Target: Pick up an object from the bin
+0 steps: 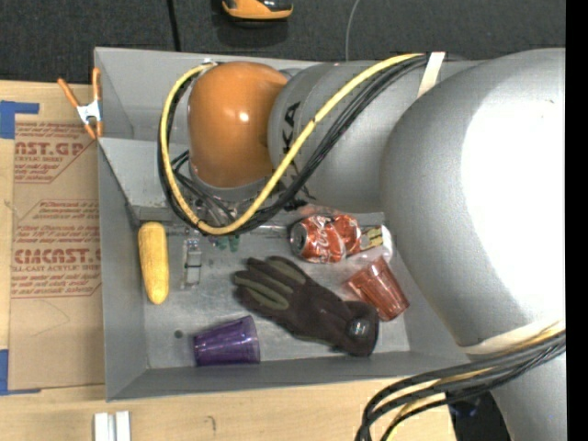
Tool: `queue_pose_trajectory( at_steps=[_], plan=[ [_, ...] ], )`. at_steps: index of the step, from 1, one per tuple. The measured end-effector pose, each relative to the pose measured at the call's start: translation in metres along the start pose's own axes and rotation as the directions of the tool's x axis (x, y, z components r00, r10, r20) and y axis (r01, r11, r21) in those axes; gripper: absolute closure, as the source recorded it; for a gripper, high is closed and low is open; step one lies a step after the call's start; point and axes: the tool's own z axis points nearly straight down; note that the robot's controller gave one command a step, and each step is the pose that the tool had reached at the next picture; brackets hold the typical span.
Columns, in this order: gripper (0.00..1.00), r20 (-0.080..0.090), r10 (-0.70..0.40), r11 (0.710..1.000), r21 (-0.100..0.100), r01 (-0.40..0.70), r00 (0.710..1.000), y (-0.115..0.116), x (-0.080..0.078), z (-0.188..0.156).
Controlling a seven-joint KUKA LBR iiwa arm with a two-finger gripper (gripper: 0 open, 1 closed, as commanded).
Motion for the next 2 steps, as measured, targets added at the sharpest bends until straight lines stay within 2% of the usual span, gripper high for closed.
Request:
queue_pose_trajectory(
  at_steps=[1,2],
  plan=[
    [0.0,0.007,0.002,1.0,-0.002,-0.002,1.0,-0.001,-0.002,-0.005],
    [0.0,0.009,-0.153,0.988,0.001,0.153,0.988,-0.059,0.013,0.045]
  ],
)
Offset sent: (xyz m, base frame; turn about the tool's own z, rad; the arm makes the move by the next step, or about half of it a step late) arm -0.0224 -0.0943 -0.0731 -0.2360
